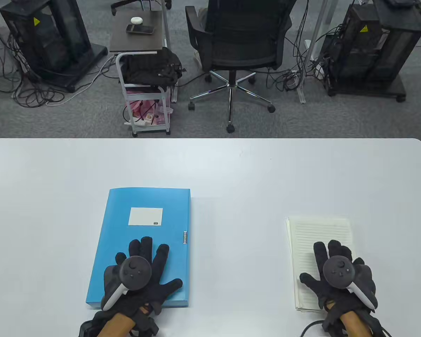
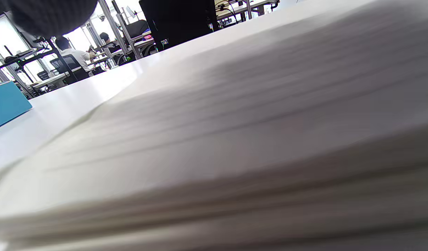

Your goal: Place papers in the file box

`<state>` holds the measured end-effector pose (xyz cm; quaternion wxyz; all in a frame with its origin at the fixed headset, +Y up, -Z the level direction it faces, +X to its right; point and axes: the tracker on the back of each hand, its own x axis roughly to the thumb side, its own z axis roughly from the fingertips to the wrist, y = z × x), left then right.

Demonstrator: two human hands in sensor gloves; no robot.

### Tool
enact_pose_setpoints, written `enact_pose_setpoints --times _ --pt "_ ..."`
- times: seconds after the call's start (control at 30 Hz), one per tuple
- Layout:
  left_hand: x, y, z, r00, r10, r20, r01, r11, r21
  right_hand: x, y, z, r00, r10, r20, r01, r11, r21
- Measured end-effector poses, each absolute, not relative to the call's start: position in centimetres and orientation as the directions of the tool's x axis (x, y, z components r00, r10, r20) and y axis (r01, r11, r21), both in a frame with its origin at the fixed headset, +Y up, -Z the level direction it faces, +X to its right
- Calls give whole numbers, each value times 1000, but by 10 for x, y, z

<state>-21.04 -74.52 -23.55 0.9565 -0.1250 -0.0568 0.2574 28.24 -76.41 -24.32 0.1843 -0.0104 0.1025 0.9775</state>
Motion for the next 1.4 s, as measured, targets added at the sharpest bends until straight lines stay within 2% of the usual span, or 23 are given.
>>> enact_pose_setpoints --times 0.17,0.37,0.53,0.67,0.83,1.03,1.1,1.23,1.4 --pt "-214 -744 -237 863 505 28 -481 836 -264 281 -763 -242 -935 352 -43 -353 -914 197" --pt "-236 -732 -237 839 542 -42 -541 824 -169 279 -762 -241 -938 344 -33 -343 -919 195" --pt "-284 -732 -243 793 553 -256 -578 815 -30 277 -766 -239 -943 331 -25 -328 -920 216" --pt "-320 -743 -245 691 593 -413 -648 762 11 276 -766 -237 -944 329 -16 -325 -921 216" --pt "-328 -758 -248 639 598 -485 -704 709 -53 275 -765 -236 -942 334 -11 -329 -921 210" --pt "-340 -761 -247 545 579 -607 -737 676 -17 279 -766 -233 -942 334 -21 -331 -921 203" --pt "-343 -761 -247 506 593 -626 -739 673 39 279 -766 -234 -942 336 -22 -334 -921 201" --pt "-345 -760 -245 496 558 -665 -722 691 42 278 -765 -233 -943 333 -16 -330 -923 200" --pt "-349 -763 -246 473 597 -647 -752 656 55 278 -765 -232 -941 339 -17 -335 -922 196"
